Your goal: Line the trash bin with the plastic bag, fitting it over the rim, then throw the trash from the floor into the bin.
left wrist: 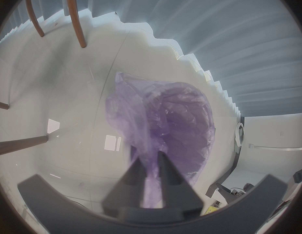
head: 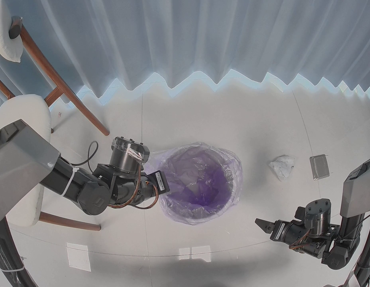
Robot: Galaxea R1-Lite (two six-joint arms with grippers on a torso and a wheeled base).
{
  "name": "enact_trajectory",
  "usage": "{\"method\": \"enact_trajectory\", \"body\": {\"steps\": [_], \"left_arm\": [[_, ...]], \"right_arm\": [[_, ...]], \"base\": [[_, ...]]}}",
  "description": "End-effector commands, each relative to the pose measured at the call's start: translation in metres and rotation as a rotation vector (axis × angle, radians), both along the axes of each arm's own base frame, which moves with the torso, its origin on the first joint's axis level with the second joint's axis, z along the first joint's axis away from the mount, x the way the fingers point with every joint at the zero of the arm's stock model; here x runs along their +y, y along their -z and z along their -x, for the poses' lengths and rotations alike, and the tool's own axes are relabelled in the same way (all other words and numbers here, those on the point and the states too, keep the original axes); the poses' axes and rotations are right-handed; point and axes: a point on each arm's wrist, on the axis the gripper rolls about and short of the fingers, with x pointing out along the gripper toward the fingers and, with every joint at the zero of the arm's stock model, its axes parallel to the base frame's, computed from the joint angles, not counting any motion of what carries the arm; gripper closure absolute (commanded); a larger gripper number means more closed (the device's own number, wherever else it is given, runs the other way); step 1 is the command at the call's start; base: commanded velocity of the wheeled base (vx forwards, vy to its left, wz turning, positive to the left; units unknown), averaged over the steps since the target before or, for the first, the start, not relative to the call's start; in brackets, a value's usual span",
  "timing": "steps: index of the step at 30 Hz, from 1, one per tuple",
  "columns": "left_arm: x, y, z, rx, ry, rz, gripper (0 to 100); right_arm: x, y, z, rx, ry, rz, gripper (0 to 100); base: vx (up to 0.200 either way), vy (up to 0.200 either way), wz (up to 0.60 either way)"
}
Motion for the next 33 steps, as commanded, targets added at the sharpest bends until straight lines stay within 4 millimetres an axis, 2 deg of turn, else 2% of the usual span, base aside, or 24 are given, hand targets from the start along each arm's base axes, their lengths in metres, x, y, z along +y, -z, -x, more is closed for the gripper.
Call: {"method": "enact_trajectory", "body": {"steps": [1, 4, 5, 6, 8, 12, 13, 14, 16, 19, 20, 22, 25, 26, 30, 33], "left_arm": [[0.017, -0.013, 0.009, -0.019, -0.038, 0.001, 100], [0.030, -0.011, 0.020, 0.001, -0.057, -0.027, 100], [0.040, -0.004, 0.029, 0.027, -0.070, -0.064, 100], [0.040, -0.004, 0.029, 0.027, -0.070, -0.064, 100], [0.054, 0.008, 0.040, 0.071, -0.089, -0.105, 100], [0.058, 0.022, 0.049, 0.126, -0.095, -0.137, 100], [0.057, 0.035, 0.050, 0.161, -0.095, -0.170, 100], [0.057, 0.037, 0.049, 0.165, -0.097, -0.175, 100], [0.052, 0.056, 0.041, 0.186, -0.104, -0.204, 100], [0.044, 0.071, 0.024, 0.135, -0.116, -0.190, 100], [0.044, 0.071, 0.024, 0.135, -0.116, -0.190, 100], [0.036, 0.087, 0.009, 0.093, -0.136, -0.188, 100], [0.033, 0.094, -0.002, 0.075, -0.142, -0.199, 100], [0.032, 0.101, -0.012, 0.067, -0.143, -0.212, 100], [0.030, 0.101, -0.026, 0.039, -0.149, -0.195, 100], [0.029, 0.100, -0.026, 0.035, -0.145, -0.195, 100]], "right_arm": [[0.000, 0.001, 0.000, -0.001, 0.001, -0.002, 0], [0.000, 0.002, 0.000, 0.001, -0.001, 0.000, 0], [0.000, 0.002, 0.000, 0.001, 0.000, 0.000, 0], [0.000, 0.002, 0.000, 0.001, 0.000, 0.000, 0], [0.000, 0.002, 0.000, 0.002, 0.000, 0.001, 0], [0.000, 0.002, 0.001, 0.005, 0.000, 0.003, 0], [-0.001, 0.003, 0.002, 0.009, 0.000, 0.005, 0], [-0.001, 0.003, 0.002, 0.009, 0.000, 0.005, 0], [-0.001, 0.002, 0.002, 0.009, 0.000, 0.005, 0], [-0.001, 0.002, 0.002, 0.004, 0.003, 0.004, 0], [-0.001, 0.002, 0.002, 0.004, 0.003, 0.004, 0], [-0.002, 0.000, 0.003, -0.007, 0.019, 0.011, 0], [-0.002, 0.000, 0.002, -0.012, 0.033, 0.017, 0], [-0.002, -0.002, 0.002, -0.023, 0.036, 0.012, 0], [-0.003, -0.004, 0.004, -0.045, 0.037, 0.001, 0], [-0.004, -0.005, 0.004, -0.059, 0.056, 0.008, 0]], "base": [[0.000, 0.000, 0.00], [0.000, 0.000, 0.00], [0.000, 0.000, 0.00], [0.000, 0.000, 0.00], [0.000, 0.000, 0.00], [0.000, 0.000, 0.00], [0.000, 0.000, 0.00], [0.000, 0.000, 0.00], [0.000, 0.000, 0.00], [0.000, 0.000, 0.00], [0.000, 0.000, 0.00], [0.000, 0.000, 0.00], [0.000, 0.000, 0.00], [0.000, 0.000, 0.00], [0.000, 0.000, 0.00], [0.000, 0.000, 0.00]]}}
